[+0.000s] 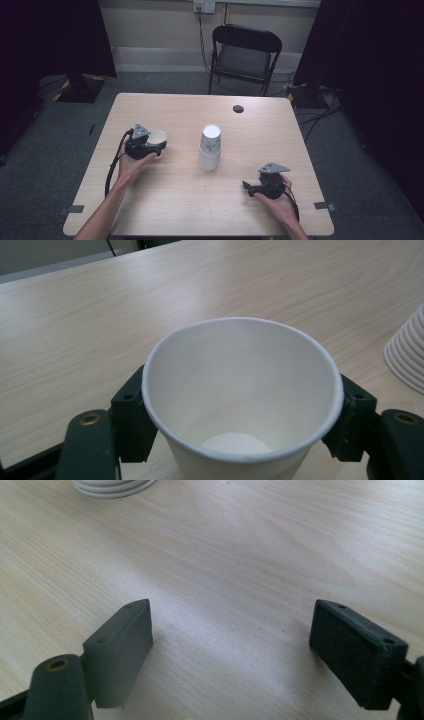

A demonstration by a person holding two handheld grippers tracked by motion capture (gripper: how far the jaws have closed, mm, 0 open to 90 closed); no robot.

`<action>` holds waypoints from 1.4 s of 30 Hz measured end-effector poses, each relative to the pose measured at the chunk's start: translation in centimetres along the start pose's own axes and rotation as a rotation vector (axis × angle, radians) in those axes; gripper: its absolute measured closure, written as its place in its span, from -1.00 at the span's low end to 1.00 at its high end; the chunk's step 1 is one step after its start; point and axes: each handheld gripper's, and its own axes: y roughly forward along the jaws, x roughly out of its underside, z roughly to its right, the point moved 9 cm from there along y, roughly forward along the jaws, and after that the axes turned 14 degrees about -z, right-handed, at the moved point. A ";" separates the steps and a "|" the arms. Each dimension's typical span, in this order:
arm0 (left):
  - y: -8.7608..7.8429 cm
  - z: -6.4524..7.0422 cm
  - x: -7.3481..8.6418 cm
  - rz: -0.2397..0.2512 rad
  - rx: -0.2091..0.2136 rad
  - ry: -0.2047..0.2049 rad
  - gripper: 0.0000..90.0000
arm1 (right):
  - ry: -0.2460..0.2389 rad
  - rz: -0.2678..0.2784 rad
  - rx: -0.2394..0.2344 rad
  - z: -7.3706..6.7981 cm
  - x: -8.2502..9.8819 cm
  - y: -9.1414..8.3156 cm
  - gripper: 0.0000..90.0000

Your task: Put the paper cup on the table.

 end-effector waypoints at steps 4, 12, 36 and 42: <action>-0.1 -0.1 0.3 -0.004 0.041 -0.043 -0.42 | -0.001 0.000 0.000 0.0 0.0 0.0 -0.62; 0.0 0.0 1.5 -0.041 0.009 -0.019 -0.59 | -0.001 0.000 0.000 0.0 0.0 0.0 -0.62; -2.9 0.0 2.7 -0.051 0.028 0.006 -0.65 | 0.000 0.000 0.000 0.0 0.0 0.0 -0.62; -4.2 -0.2 3.8 -0.065 0.045 0.016 -0.65 | 0.000 0.000 0.001 0.0 0.0 0.0 -0.62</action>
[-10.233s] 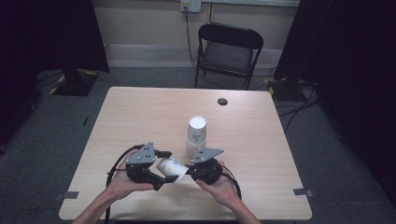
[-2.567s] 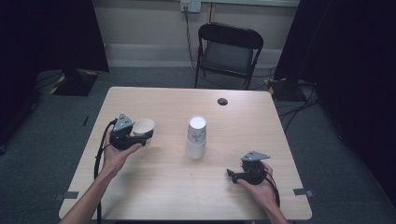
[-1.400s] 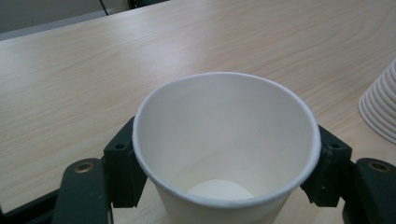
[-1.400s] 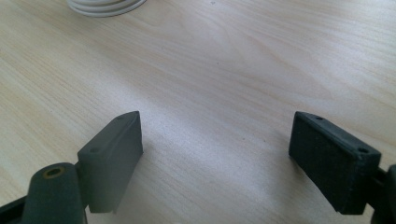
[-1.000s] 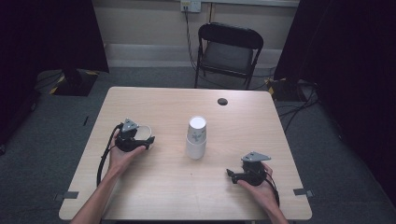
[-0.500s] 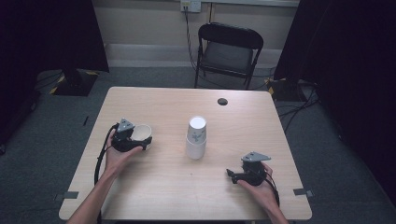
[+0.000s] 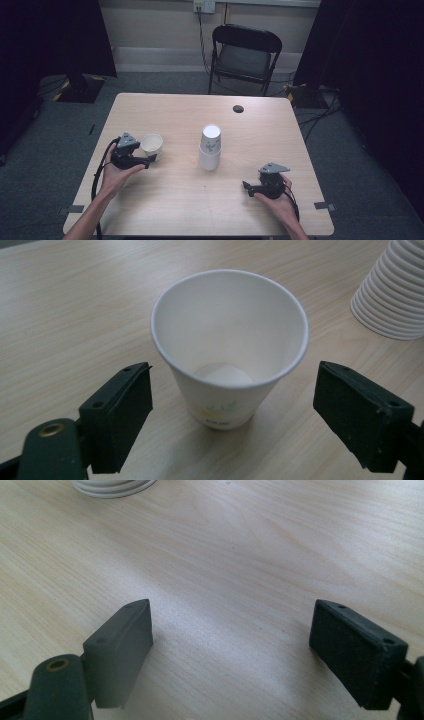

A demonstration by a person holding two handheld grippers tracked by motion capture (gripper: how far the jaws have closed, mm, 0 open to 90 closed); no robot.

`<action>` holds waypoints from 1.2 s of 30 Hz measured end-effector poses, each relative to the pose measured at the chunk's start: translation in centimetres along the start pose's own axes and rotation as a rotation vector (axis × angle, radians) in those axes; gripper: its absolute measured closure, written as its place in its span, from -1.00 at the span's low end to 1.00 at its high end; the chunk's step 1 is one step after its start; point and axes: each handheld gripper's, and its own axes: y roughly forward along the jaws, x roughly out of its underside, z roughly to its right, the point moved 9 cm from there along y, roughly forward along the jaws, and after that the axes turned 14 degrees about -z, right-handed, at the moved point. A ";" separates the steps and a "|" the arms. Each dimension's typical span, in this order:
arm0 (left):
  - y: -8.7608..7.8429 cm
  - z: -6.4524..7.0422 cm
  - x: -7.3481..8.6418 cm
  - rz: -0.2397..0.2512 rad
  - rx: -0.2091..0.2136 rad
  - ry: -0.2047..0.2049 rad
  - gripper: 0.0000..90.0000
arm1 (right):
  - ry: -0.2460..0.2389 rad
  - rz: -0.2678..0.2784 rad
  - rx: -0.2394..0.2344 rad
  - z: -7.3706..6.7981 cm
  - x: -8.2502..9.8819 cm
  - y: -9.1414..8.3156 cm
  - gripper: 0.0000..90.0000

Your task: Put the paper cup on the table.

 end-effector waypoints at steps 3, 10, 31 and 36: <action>-0.9 0.2 0.7 -0.005 -0.006 0.015 -0.65 | 0.001 0.000 0.000 0.0 0.0 0.0 -0.62; -2.7 0.9 2.3 -0.035 -0.019 0.024 -0.63 | 0.000 0.000 0.000 0.0 0.0 0.0 -0.62; -1.9 1.9 9.6 -0.212 -0.050 0.012 -0.63 | 0.003 0.000 0.003 0.0 0.0 0.0 -0.62; -1.4 2.2 9.7 -0.178 -0.032 0.002 -0.73 | 0.010 0.000 0.007 0.1 -0.1 0.1 -0.62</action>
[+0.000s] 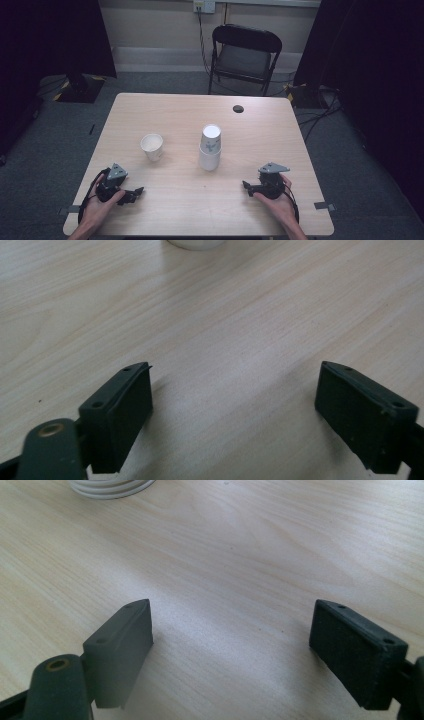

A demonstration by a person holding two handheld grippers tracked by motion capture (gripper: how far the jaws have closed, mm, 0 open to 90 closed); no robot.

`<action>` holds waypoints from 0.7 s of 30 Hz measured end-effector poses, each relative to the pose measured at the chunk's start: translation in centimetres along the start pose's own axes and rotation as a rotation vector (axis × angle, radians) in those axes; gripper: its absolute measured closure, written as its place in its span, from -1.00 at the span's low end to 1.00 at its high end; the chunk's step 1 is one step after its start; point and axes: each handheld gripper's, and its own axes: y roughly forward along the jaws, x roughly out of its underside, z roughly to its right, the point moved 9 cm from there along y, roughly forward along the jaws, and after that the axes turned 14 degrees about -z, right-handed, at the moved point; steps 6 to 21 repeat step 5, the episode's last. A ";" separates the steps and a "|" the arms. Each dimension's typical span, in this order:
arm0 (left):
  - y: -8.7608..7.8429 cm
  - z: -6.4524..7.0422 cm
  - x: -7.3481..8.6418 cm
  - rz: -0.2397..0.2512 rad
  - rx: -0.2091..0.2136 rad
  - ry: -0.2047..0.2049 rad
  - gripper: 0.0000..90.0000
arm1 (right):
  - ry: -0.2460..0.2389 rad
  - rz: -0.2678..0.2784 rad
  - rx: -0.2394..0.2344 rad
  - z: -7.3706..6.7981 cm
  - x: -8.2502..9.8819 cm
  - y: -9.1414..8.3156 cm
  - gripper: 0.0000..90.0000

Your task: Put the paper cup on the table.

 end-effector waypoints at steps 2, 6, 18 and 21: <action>0.3 0.0 -0.1 0.027 0.001 0.003 -0.84 | 0.001 0.001 0.003 0.0 -0.1 0.0 -0.62; 0.5 -0.1 -0.1 0.027 -0.003 0.000 -0.95 | 0.002 0.000 0.008 0.1 -0.1 0.0 -0.63; 0.5 -0.1 -0.1 0.027 -0.003 0.000 -0.95 | 0.002 0.000 0.008 0.1 -0.1 0.0 -0.63; 0.5 -0.1 -0.1 0.027 -0.003 0.000 -0.95 | 0.002 0.000 0.008 0.1 -0.1 0.0 -0.63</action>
